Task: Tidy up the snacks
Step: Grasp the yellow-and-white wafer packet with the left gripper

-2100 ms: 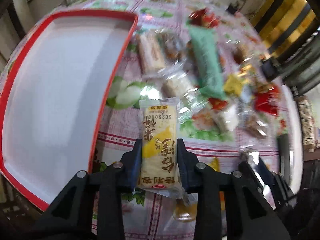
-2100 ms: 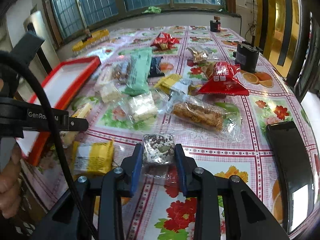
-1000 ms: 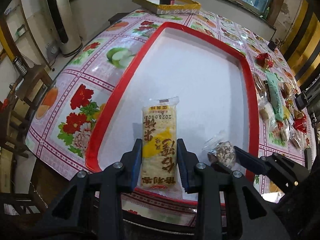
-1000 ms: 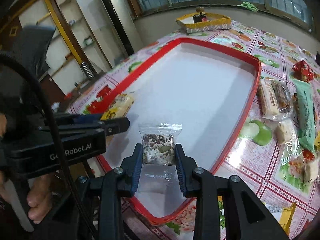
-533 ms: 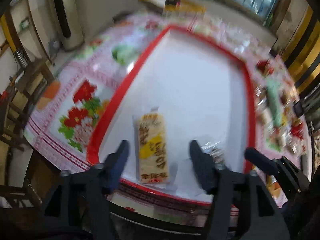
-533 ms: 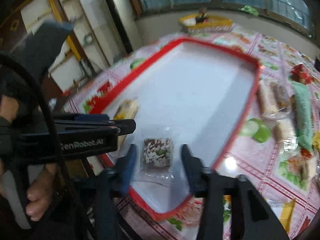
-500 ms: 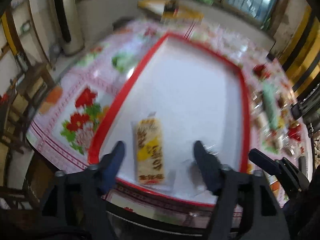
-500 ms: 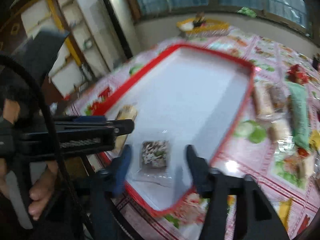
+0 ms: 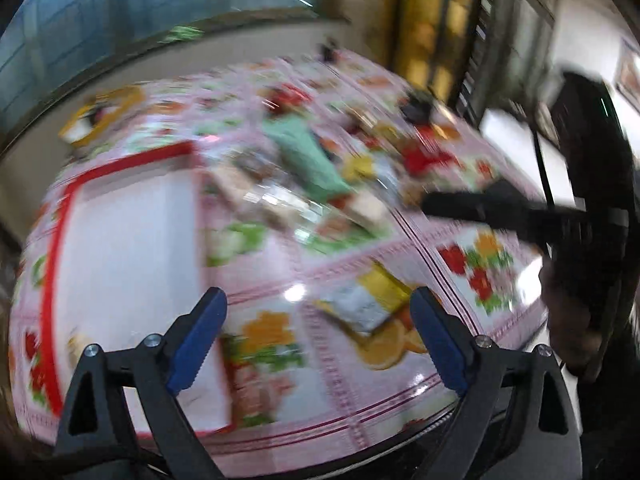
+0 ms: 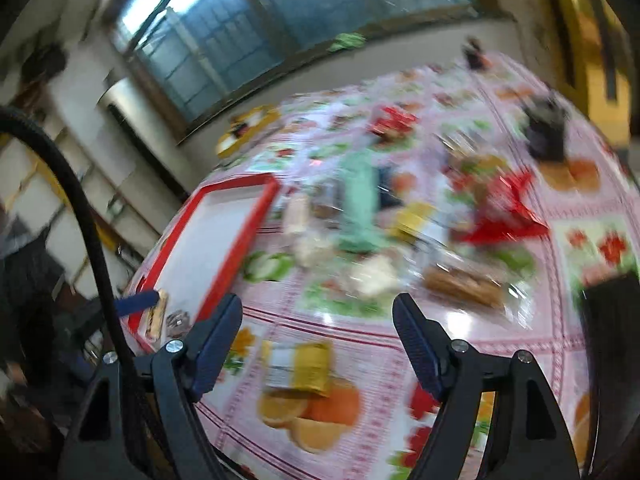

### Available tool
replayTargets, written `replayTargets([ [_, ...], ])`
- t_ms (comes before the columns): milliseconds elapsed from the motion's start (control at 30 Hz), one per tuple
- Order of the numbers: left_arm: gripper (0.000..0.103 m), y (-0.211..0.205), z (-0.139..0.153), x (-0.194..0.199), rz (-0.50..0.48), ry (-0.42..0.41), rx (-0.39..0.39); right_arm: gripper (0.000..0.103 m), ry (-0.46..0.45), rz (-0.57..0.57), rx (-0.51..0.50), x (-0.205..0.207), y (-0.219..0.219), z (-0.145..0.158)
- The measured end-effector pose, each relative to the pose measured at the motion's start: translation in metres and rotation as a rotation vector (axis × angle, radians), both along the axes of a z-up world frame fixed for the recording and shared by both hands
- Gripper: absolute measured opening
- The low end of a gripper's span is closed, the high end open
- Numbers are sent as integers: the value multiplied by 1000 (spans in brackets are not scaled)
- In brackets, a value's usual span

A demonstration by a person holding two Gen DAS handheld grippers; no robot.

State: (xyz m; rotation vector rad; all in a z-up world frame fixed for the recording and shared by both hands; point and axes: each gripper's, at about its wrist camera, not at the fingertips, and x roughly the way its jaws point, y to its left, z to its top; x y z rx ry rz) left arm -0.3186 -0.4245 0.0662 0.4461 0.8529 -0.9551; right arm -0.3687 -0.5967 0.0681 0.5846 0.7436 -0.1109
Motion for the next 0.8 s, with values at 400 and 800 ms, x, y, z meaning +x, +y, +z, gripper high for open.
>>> replayTargets([
  [400,80,-54,-50,2,-140,76,159,78,37,-80,78,-16,-28,-19],
  [800,56,-44,-56,0,-10,138,137,78,65,-95,51,-11,-32,-25],
])
